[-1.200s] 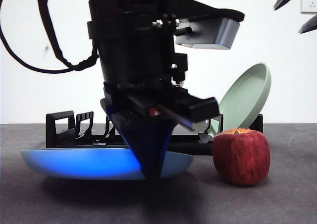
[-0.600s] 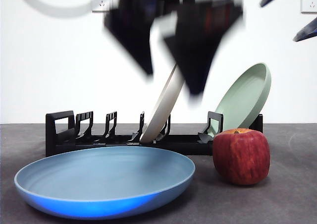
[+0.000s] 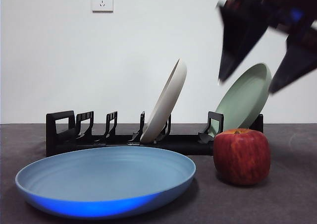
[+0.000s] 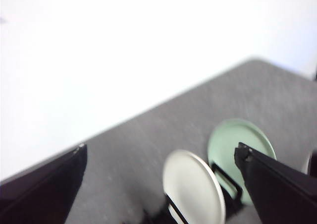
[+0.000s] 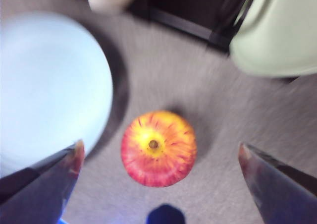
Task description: Take the blue plate from the plate rack,put the plate on the table,take the apple from the table,put the apple in the plate
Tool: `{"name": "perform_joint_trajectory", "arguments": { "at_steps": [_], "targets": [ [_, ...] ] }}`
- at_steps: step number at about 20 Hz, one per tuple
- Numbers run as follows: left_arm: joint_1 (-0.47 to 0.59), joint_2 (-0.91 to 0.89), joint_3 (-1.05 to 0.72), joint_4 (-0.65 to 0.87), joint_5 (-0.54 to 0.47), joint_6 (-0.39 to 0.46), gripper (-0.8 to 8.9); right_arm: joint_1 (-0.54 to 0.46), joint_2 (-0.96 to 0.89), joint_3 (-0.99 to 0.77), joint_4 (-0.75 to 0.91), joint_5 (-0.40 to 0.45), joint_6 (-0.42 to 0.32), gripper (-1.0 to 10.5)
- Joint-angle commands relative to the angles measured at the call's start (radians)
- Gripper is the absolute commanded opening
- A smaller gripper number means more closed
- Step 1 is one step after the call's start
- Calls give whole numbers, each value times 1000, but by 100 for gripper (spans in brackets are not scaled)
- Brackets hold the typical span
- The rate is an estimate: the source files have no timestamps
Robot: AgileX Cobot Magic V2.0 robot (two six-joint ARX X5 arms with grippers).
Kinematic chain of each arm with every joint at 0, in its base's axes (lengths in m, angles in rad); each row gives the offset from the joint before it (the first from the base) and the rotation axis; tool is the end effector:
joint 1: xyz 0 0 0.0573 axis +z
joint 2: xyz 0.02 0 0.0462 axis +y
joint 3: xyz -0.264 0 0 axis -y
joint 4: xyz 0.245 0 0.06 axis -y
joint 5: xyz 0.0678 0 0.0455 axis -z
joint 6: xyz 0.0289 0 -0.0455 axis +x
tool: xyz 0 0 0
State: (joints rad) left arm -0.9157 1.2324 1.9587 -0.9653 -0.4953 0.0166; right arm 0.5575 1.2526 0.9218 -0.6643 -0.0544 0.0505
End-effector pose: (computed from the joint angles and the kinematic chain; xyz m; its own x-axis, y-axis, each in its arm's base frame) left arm 0.1122 -0.1235 0.5380 0.8977 -0.3883 -0.2083 0.4187 0.8990 0.1286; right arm 0.2039 0.1290 0.2503 0.4325 0.3337 -0.8376 -0.5168 0.8530 0.0730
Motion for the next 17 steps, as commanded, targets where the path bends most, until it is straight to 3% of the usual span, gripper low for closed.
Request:
{"name": "perform_joint_trajectory", "arguments": {
  "at_steps": [1,9,10,11,13,17],
  "targets": [
    [10,-49,-5,-9,-1,11,502,9,98,3,19,8,-15,572],
    [8,-145,-5,-112,0,-17,502,19,354,3,84,1,-16,558],
    [8,-145,-5,-124,-1,-16,502,21,370,3,84,2,-16,512],
    [8,-145,-5,-137,-1,-17,502,21,378,3,82,2,-15,383],
    [8,-145,-5,-157,-1,-16,502,22,380,3,80,2,-15,8],
    [8,-154,-5,-193,-4,-16,502,23,332,11,61,5,-8,-10]
  ]
}}
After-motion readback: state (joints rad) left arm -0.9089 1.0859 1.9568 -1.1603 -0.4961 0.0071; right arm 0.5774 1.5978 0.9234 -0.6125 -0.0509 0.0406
